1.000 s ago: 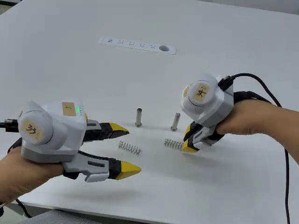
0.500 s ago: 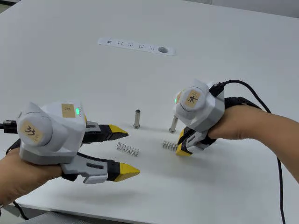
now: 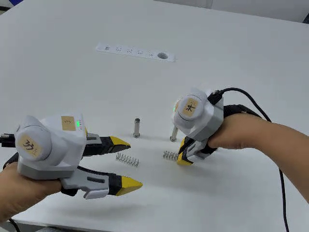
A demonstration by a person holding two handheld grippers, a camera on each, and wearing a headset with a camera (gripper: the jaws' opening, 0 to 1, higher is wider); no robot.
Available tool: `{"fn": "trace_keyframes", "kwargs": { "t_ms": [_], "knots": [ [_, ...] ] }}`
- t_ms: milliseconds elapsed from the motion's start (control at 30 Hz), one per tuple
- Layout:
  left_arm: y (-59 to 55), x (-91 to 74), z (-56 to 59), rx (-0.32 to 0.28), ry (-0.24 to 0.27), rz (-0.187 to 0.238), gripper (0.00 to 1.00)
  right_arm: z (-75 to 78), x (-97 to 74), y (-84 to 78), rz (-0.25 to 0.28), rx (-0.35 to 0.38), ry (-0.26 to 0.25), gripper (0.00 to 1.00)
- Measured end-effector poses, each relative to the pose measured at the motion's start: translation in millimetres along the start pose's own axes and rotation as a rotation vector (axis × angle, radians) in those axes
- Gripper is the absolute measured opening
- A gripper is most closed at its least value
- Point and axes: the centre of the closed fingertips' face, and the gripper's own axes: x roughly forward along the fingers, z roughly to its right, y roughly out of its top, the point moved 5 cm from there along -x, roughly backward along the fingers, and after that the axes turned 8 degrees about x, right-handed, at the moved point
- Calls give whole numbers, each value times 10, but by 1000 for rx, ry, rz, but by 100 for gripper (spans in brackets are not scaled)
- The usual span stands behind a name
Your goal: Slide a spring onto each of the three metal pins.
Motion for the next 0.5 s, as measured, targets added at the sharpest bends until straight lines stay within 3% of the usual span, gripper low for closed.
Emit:
{"fn": "trace_keyframes", "kwargs": {
  "t_ms": [500],
  "knots": [
    [0, 45, 4, 15, -22, -4, 49, -162, -242, 96, 16, -20, 21, 11]
  ]
}}
